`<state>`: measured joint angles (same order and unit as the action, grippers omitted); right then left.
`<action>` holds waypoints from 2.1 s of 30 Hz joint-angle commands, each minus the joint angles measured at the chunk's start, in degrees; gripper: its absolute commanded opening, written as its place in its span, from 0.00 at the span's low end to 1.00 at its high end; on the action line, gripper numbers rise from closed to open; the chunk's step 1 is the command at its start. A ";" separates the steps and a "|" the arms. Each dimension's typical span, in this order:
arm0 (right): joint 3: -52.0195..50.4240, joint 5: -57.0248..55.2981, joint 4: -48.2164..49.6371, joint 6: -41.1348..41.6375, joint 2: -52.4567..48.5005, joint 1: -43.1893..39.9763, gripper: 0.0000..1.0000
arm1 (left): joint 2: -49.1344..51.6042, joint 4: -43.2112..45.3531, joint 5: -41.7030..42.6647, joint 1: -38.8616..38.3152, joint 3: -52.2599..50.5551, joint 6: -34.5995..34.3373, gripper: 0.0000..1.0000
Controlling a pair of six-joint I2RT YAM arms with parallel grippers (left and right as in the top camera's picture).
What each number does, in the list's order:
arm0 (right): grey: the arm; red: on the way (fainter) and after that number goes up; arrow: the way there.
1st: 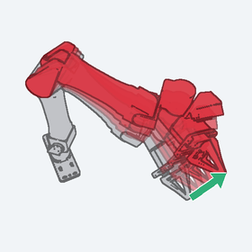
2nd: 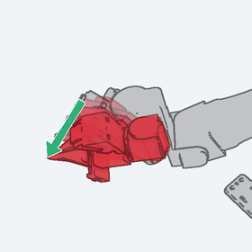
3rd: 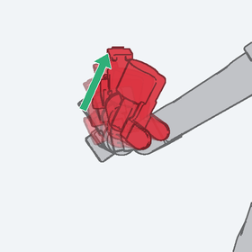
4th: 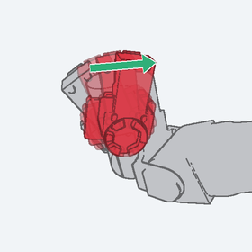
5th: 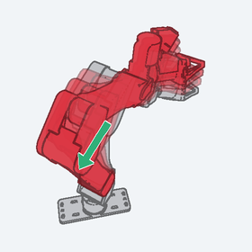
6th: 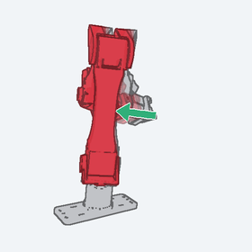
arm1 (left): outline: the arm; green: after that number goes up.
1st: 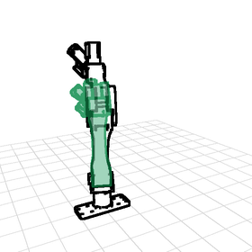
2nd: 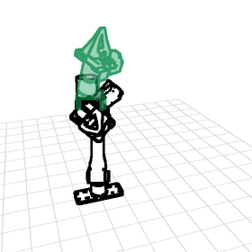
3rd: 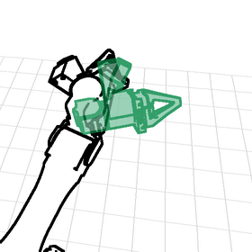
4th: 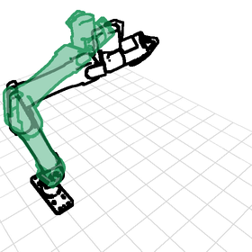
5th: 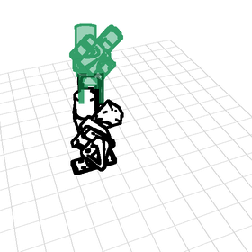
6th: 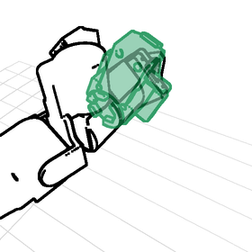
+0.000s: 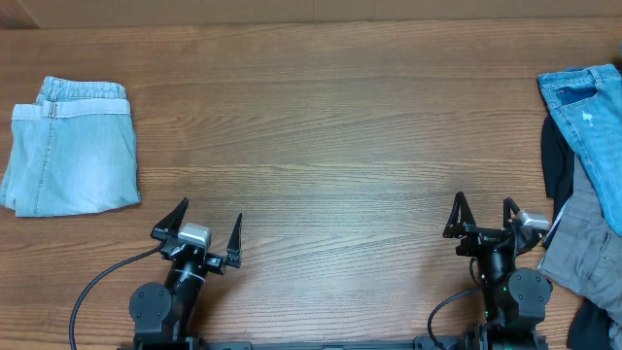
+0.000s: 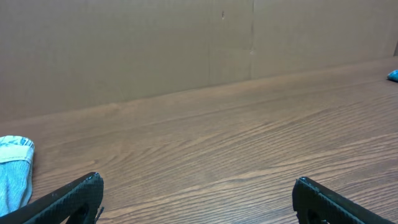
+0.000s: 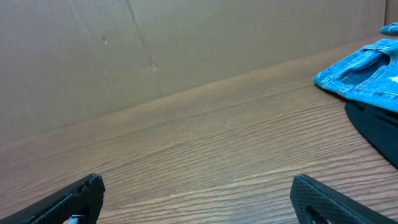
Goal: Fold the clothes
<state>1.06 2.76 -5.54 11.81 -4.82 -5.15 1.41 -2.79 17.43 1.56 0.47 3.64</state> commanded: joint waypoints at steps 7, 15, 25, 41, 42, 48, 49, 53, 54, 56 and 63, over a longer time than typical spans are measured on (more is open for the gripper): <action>-0.31 0.28 0.46 0.22 0.13 0.26 1.00 | 0.11 0.02 0.57 0.35 -0.20 1.55 1.00; -0.31 0.22 0.46 0.20 0.13 0.26 1.00 | 0.11 0.02 0.57 0.35 -0.20 1.53 1.00; 18.32 -1.05 -5.68 0.66 -5.11 0.24 1.00 | 0.11 0.02 0.57 0.35 -0.20 1.53 1.00; 115.21 -5.51 -57.05 -7.37 -91.41 -8.55 1.00 | 0.11 0.02 0.57 0.35 -0.20 1.53 1.00; 115.21 -7.58 -56.04 -7.34 -92.45 -9.09 1.00 | 0.11 0.02 0.57 0.35 -0.20 1.53 1.00; 115.21 -8.74 -54.01 1.53 -100.91 -16.37 0.78 | 0.11 0.02 0.57 0.35 -0.20 1.53 1.00; 115.21 -8.74 -53.62 2.38 -102.60 -17.22 0.72 | 0.11 0.02 0.57 0.35 -0.20 1.53 1.00; 115.21 -14.43 -48.22 3.26 -110.05 -18.08 0.66 | 0.11 0.02 0.57 0.33 -0.20 1.53 1.00; 115.21 -14.56 -46.53 3.28 -111.47 -18.08 0.65 | 0.11 0.02 0.57 0.35 -0.20 1.53 1.00; 115.21 -14.73 -42.93 6.60 -114.51 -18.08 0.64 | 0.11 0.02 0.57 0.35 -0.20 1.53 1.00; 115.14 -14.80 -35.60 22.99 -123.73 -18.25 0.60 | 0.11 0.02 0.57 0.35 -0.20 1.53 1.00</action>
<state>115.24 -10.98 -41.56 26.74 -125.12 -23.49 1.78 -2.83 17.43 1.56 0.47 3.64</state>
